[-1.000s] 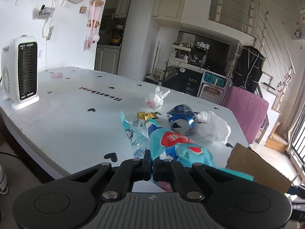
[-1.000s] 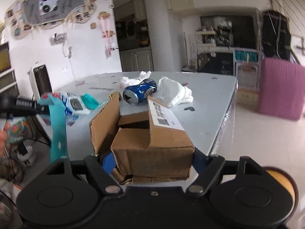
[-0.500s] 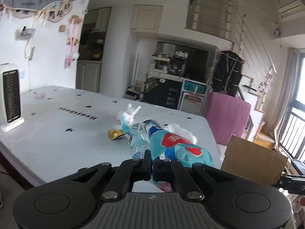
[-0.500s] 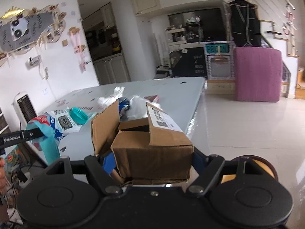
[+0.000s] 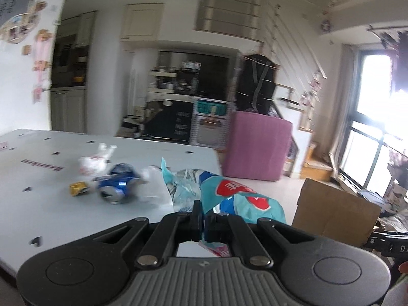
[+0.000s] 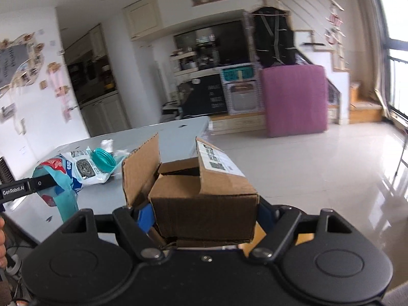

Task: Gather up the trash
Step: 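Carry the teal wrapper and cardboard box with both tools over the yellow wastebasket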

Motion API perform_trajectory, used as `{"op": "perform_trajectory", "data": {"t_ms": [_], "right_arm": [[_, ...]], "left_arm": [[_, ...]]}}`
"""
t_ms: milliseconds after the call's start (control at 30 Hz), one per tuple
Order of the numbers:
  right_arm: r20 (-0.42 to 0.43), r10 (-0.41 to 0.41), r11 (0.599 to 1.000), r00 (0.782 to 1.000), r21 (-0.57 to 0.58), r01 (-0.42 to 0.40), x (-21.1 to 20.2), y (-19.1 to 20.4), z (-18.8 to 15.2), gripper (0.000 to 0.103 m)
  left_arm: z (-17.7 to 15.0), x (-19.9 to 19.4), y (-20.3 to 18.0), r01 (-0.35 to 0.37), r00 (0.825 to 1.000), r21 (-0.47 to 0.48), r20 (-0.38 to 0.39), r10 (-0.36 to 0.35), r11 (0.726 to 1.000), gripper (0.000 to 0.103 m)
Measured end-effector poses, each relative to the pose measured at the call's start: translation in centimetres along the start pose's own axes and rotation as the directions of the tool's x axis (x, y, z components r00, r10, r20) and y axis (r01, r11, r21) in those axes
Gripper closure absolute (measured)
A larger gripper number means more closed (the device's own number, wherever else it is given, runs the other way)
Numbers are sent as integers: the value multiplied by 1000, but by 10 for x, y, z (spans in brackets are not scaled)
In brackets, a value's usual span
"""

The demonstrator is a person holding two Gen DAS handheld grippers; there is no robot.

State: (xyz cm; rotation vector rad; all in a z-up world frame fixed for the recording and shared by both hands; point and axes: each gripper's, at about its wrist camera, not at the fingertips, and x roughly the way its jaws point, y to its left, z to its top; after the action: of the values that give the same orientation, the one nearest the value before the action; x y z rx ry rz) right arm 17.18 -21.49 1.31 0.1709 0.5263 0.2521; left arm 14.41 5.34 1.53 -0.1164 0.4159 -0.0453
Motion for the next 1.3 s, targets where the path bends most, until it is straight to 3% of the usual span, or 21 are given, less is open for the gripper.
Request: {"op": "perform_trajectory", "data": {"t_ms": [233, 433, 767, 933, 1167, 1300], "right_arm": [[-7, -97, 994, 995, 59, 97, -7, -53, -4, 24], [-46, -163, 981, 985, 97, 167, 0, -95, -9, 24], [-155, -224, 957, 962, 150, 247, 44, -144, -21, 24], [-203, -239, 949, 949, 160, 273, 74, -161, -20, 24], [-300, -265, 929, 916, 174, 326, 113, -190, -15, 24], [-357, -272, 921, 894, 172, 349, 132, -201, -8, 24]], "left_arm": [[-5, 41, -53, 105, 993, 37, -51, -103, 994, 103], [-15, 89, -93, 187, 973, 38, -145, -180, 982, 103], [-39, 190, -135, 279, 900, 27, -357, -251, 960, 103], [-45, 237, -146, 295, 874, 66, -421, -242, 953, 103], [-62, 284, -148, 289, 809, 31, -542, -227, 957, 103], [-63, 299, -146, 285, 784, 41, -585, -208, 958, 103]]}}
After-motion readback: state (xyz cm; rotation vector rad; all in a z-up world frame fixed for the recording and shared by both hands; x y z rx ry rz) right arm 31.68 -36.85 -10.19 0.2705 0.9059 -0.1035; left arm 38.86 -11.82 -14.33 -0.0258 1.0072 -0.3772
